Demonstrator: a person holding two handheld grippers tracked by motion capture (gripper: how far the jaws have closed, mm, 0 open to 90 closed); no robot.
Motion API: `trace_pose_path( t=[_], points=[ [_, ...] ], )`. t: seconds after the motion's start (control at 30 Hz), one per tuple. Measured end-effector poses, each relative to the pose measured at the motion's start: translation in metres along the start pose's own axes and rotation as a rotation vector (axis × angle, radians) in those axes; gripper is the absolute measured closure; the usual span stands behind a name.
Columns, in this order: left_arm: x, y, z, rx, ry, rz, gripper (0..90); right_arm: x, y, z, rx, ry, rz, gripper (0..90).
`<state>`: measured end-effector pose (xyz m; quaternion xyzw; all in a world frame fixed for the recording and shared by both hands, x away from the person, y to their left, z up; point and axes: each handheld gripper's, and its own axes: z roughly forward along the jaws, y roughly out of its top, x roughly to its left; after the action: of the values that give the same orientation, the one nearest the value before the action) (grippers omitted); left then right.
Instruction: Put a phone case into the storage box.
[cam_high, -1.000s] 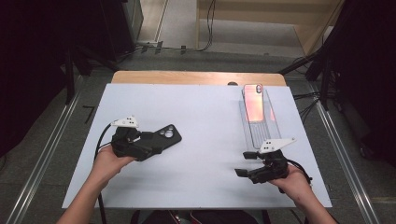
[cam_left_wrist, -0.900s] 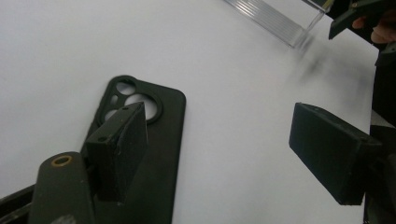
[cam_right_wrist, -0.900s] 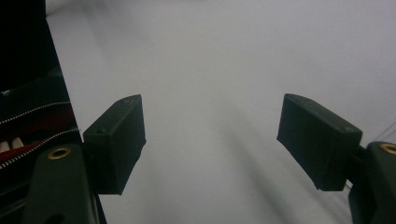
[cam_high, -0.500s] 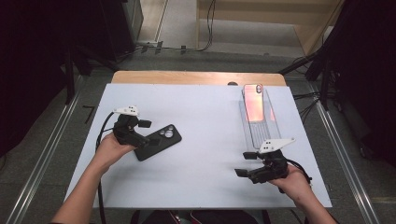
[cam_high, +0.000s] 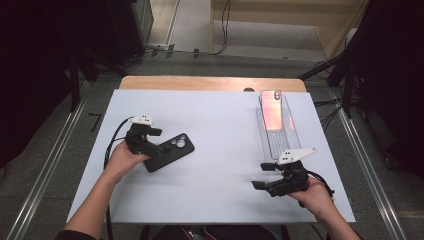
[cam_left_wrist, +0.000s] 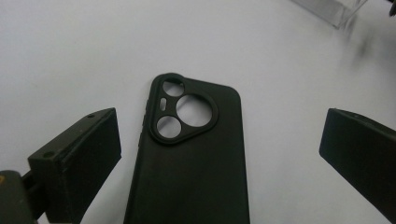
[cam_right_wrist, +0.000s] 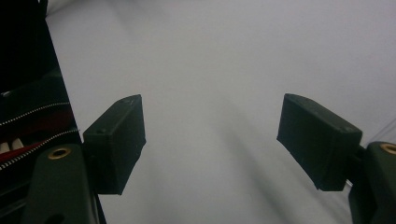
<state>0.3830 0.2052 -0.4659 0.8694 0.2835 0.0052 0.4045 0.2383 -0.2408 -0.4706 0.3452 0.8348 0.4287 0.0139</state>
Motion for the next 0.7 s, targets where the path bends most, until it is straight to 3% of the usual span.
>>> trace_pose_path(
  t=[0.3, 0.7],
  points=[
    [0.002, -0.008, 0.012, 0.027, 0.006, 0.006, 0.0, 0.000, -0.001, -0.001, -0.002, 0.000, 0.005, 21.4],
    [-0.002, -0.016, 0.029, 0.104, 0.051, 0.081, 0.0, 0.000, -0.001, 0.000, 0.003, 0.002, 0.006, 21.4]
  ],
)
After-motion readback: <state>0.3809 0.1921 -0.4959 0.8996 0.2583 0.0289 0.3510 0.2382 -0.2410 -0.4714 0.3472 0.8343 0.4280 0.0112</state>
